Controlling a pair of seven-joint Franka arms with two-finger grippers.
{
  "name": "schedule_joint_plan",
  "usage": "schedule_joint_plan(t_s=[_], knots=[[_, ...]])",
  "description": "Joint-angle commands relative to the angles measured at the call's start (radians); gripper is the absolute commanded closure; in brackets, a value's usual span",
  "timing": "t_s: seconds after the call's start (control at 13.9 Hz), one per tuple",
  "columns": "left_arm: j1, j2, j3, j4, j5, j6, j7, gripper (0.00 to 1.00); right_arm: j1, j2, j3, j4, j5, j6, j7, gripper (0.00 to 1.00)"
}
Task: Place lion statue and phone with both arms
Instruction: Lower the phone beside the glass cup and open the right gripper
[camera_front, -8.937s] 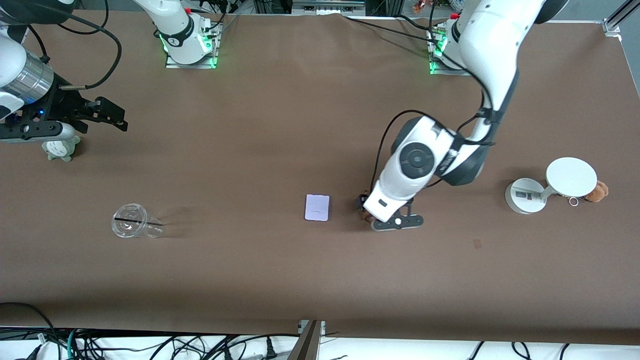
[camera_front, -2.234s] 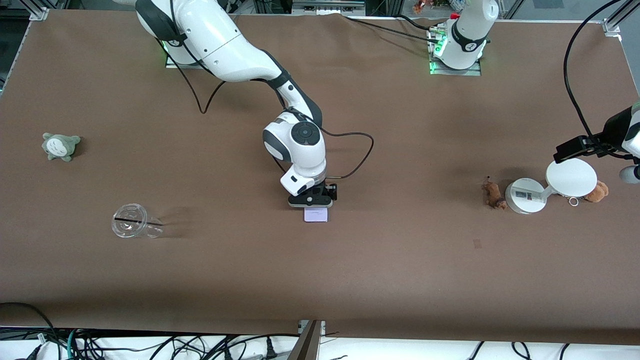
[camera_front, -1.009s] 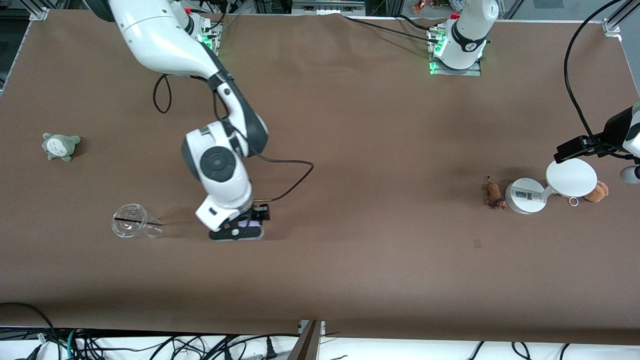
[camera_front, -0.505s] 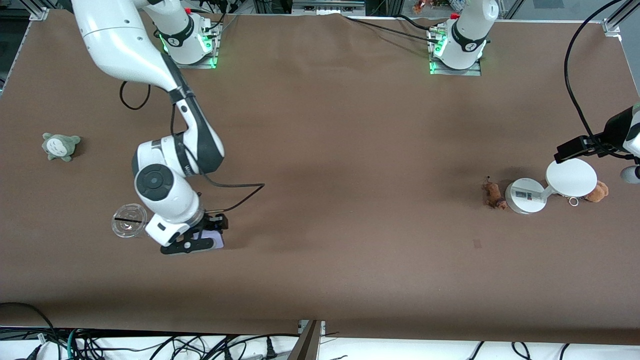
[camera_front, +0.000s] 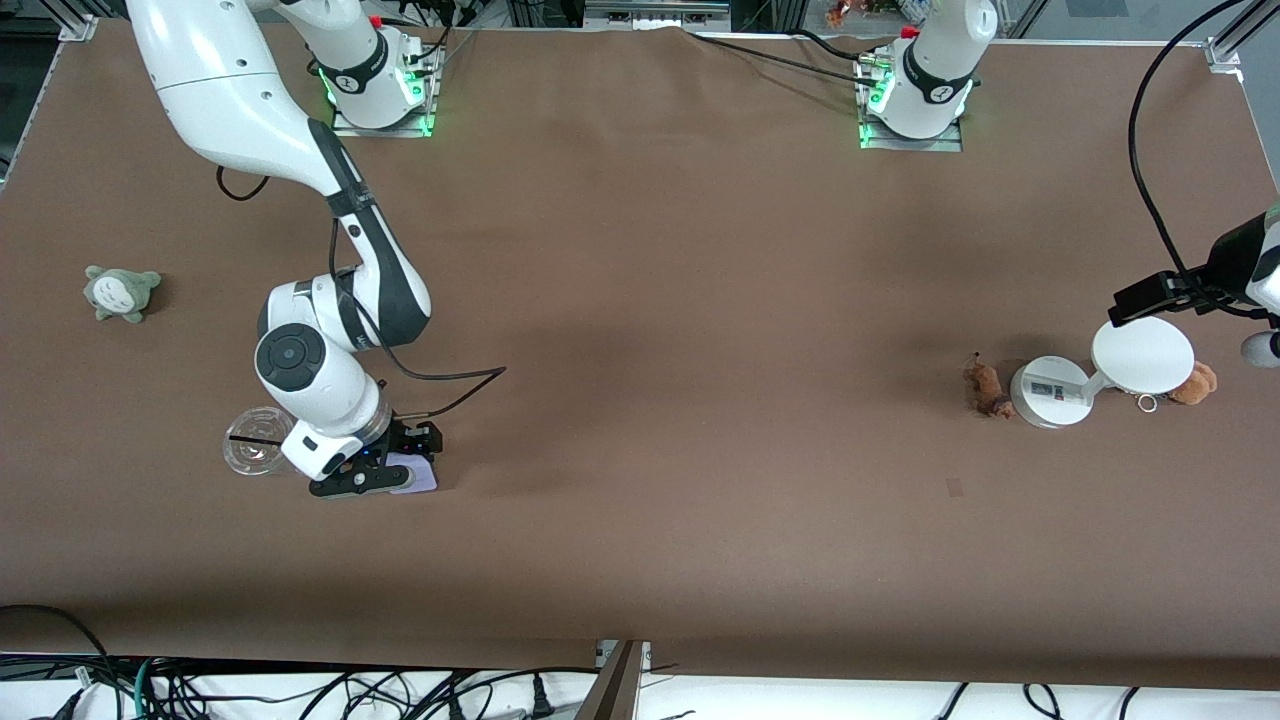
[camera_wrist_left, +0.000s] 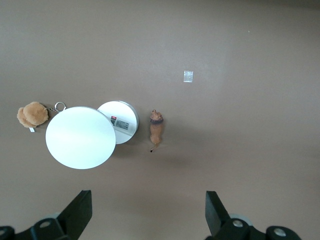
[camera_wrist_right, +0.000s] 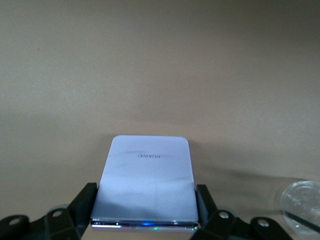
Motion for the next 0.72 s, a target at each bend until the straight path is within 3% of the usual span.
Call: schedule_joint_plan(t_s=[0.0, 0.29, 0.65], knots=[[0.009, 0.000, -0.004, 0.006, -0.028, -0.013, 0.026, 0.00, -0.008, -0.040, 0.012, -0.085, 0.026, 0.065, -0.008, 0.31], [0.009, 0.000, -0.004, 0.006, -0.026, -0.014, 0.026, 0.00, -0.008, -0.040, 0.017, -0.112, 0.041, 0.077, -0.006, 0.30], [0.011, 0.000, -0.004, 0.006, -0.028, -0.014, 0.026, 0.00, -0.007, -0.046, 0.020, -0.166, 0.046, 0.077, 0.037, 0.19]])
